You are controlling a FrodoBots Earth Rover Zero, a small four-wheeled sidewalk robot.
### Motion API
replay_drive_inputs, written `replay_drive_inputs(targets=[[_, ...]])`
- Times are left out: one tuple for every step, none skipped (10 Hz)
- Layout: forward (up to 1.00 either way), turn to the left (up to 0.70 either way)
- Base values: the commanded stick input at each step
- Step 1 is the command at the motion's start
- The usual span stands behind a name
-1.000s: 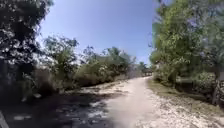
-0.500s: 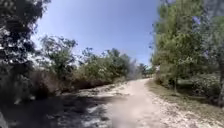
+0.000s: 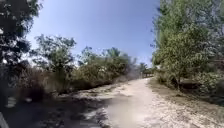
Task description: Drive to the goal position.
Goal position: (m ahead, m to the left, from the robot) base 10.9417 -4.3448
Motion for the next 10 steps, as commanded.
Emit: replay_drive_inputs(targets=[[0.45,0.02],[0.45,0.02],[0.45,0.02],[0.45,0.02],[0.45,0.02],[0.45,0.02],[0.45,0.02],[0.45,0.02],[0.45,0.02],[0.45,0.02]])
